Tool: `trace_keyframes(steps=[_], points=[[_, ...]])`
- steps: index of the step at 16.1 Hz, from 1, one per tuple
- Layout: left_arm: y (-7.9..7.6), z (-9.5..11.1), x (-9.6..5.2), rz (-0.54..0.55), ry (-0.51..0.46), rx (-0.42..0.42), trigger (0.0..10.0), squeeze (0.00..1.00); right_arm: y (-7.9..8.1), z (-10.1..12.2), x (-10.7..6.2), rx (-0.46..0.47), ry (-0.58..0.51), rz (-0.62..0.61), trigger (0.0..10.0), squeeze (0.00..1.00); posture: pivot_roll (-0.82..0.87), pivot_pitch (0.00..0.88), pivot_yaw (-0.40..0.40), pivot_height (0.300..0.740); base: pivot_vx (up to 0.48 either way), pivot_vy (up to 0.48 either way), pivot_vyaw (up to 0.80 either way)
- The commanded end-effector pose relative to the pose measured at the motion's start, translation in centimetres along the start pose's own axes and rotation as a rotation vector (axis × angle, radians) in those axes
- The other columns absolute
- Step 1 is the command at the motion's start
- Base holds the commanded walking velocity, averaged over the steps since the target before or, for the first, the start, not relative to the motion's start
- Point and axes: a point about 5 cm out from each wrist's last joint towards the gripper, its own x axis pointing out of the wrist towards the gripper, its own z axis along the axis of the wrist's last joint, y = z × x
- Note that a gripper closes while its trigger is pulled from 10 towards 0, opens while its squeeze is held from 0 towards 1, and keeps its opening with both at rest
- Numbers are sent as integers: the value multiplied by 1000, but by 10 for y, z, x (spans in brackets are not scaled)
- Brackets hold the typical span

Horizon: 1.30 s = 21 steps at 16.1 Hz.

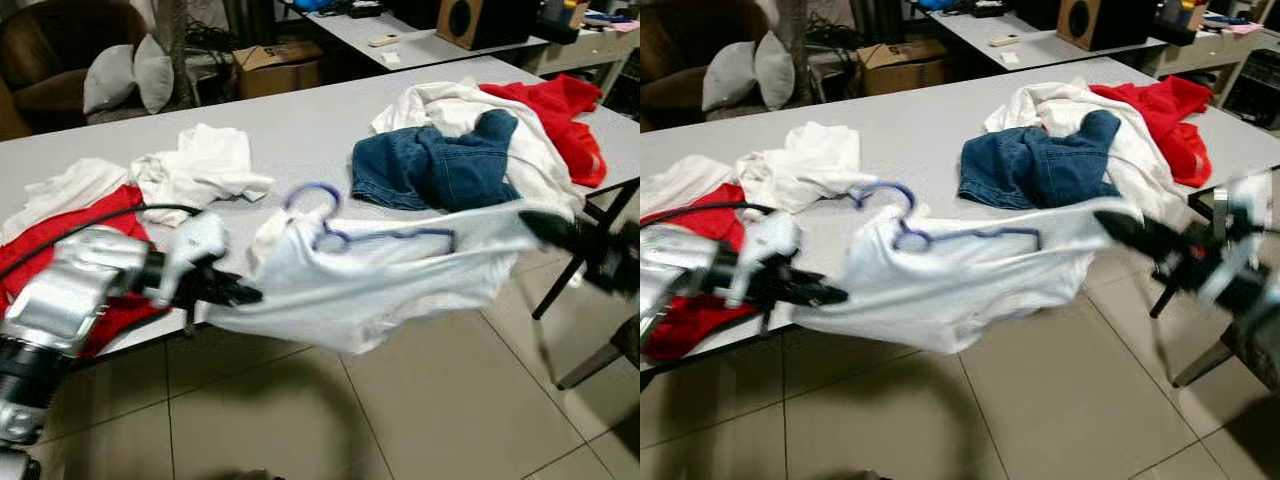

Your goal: Hang hanger

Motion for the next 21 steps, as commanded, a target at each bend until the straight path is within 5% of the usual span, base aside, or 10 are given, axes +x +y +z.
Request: trace_keyframes(steps=[1, 3, 4, 5, 6, 7, 11, 16, 20, 21], points=[[2, 2, 5, 3, 36, 21, 0, 0, 5, 8, 6, -26, -8, 29, 0, 0, -83, 0, 70, 740, 0, 0, 0], [4, 3, 15, 7, 57, 44, 0, 0, 13, 0, 19, -63, 56, 61, 0, 0, -78, 0, 65, 740, 0, 0, 0], [4, 7, 16, 12, 32, 43, 0, 0, 14, -9, 21, -93, 120, 50, 10000, 0, -79, 0, 66, 740, 0, 0, 0], [6, 13, 14, 24, -6, 31, 0, 0, 14, -21, 20, -87, 194, 46, 10000, 0, -79, 0, 66, 740, 0, 0, 0], [9, 16, 10, 45, -29, 9, 0, 0, 12, -28, 16, -75, 230, 22, 10000, 565, -79, 0, 69, 740, 0, 0, 0], [11, 15, 7, 59, -33, -3, 0, 0, 10, -28, 14, -69, 228, 6, 10000, 1000, -80, 0, 71, 740, 0, 0, 0], [19, 8, -12, 108, -27, -40, 0, 0, -3, 19, -23, -54, 40, 5, 10000, 1000, -81, 0, 75, 740, 0, 0, 0], [23, 10, -12, 94, -41, -36, 0, 0, -12, 66, -54, -66, -149, 17, 10000, 1000, -99, 0, 89, 740, 0, 0, 0], [16, 25, -8, 23, -48, 32, 0, 0, -5, 42, -26, -127, 54, 86, 10000, 1000, -101, 0, 84, 740, 0, 0, 0], [14, 32, -4, -10, -49, 60, 0, 0, -1, 38, -18, -140, 97, 151, 10000, 729, -100, 0, 79, 740, 0, 0, 0]])
